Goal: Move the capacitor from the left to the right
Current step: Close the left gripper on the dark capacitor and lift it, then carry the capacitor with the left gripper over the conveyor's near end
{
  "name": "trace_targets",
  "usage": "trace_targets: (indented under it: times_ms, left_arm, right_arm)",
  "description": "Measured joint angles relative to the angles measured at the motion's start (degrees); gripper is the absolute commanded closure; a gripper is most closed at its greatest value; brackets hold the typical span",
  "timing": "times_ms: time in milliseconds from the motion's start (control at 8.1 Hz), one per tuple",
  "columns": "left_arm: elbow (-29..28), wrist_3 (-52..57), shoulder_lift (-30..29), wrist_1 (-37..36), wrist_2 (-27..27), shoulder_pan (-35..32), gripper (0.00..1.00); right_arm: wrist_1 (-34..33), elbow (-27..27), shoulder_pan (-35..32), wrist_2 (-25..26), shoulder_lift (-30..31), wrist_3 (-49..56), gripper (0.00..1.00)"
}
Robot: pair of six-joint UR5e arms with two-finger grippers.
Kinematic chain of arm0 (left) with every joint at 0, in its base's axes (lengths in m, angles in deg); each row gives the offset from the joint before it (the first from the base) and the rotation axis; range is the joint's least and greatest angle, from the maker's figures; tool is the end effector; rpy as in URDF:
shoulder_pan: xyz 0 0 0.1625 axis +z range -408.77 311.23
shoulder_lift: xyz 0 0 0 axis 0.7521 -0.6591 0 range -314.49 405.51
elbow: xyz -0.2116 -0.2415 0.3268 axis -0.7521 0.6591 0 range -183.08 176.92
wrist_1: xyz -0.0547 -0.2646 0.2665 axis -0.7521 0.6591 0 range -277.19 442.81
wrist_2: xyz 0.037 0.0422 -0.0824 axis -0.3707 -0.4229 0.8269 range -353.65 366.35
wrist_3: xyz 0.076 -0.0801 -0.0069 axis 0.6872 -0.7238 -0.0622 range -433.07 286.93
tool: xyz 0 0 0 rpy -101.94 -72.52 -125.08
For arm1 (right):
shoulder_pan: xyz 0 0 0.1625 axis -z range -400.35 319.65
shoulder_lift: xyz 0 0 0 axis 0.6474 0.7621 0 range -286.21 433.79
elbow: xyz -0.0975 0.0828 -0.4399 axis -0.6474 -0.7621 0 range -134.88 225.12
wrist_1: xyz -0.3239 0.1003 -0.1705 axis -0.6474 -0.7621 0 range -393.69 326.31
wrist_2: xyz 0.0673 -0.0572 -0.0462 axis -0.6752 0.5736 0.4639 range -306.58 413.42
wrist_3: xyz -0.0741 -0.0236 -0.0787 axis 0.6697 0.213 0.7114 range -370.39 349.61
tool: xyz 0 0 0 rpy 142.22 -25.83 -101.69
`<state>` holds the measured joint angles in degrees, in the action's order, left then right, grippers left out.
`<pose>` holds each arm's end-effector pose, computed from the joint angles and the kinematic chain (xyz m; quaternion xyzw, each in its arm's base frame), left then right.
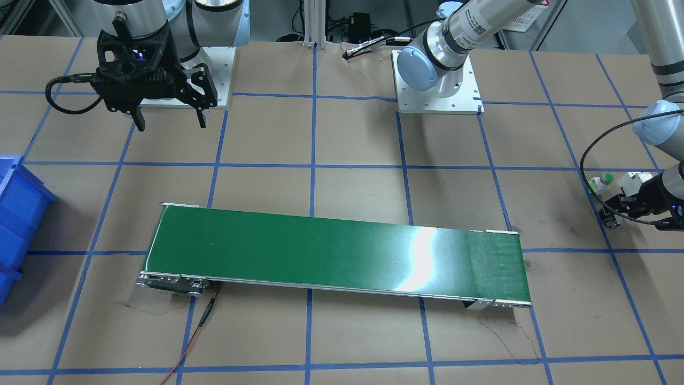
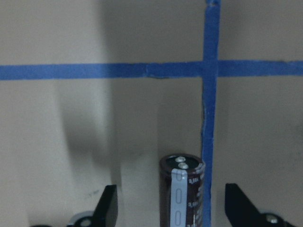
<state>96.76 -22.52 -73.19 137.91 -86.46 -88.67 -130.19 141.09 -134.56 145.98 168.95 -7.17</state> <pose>0.3710 -0.4768 0.2264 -0.0047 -0.9992 -0.0391 0.0088 0.1591 -0.4137 0.5136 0.0636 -0.9965 0.0498 0.0219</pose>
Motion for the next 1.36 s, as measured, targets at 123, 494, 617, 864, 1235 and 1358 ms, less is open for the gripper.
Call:
trace_targets:
  times_ms: [123, 494, 617, 864, 1235, 1358]
  left_arm:
    - [0.0, -0.1, 0.0, 0.2, 0.1, 0.0, 0.53]
    - [0.0, 0.0, -1.0, 0.4, 0.3, 0.0, 0.88]
    - [-0.1, 0.1, -1.5, 0.4, 0.4, 0.0, 1.00]
    - [-0.4, 0.3, -1.4, 0.9, 0.4, 0.0, 1.00]
    - [-1.0, -0.6, 2.3, 6.9, 0.4, -0.6, 1.00]
    - [-1.1, -1.4, 3.7, 8.4, 0.4, -1.4, 1.00]
  right_arm:
    - [0.0, 0.0, 0.0, 0.0, 0.0, 0.0, 0.00]
    - [0.0, 0.0, 0.0, 0.1, -0.2, -0.1, 0.00]
    - [-0.1, 0.0, 0.0, 0.1, -0.2, 0.0, 0.00]
    - [-0.1, -0.1, 0.0, 0.1, -0.1, 0.0, 0.00]
    - [-0.1, -0.1, 0.1, 0.1, 0.0, 0.0, 0.00]
    - [-0.1, -0.1, 0.1, 0.1, 0.0, 0.0, 0.00]
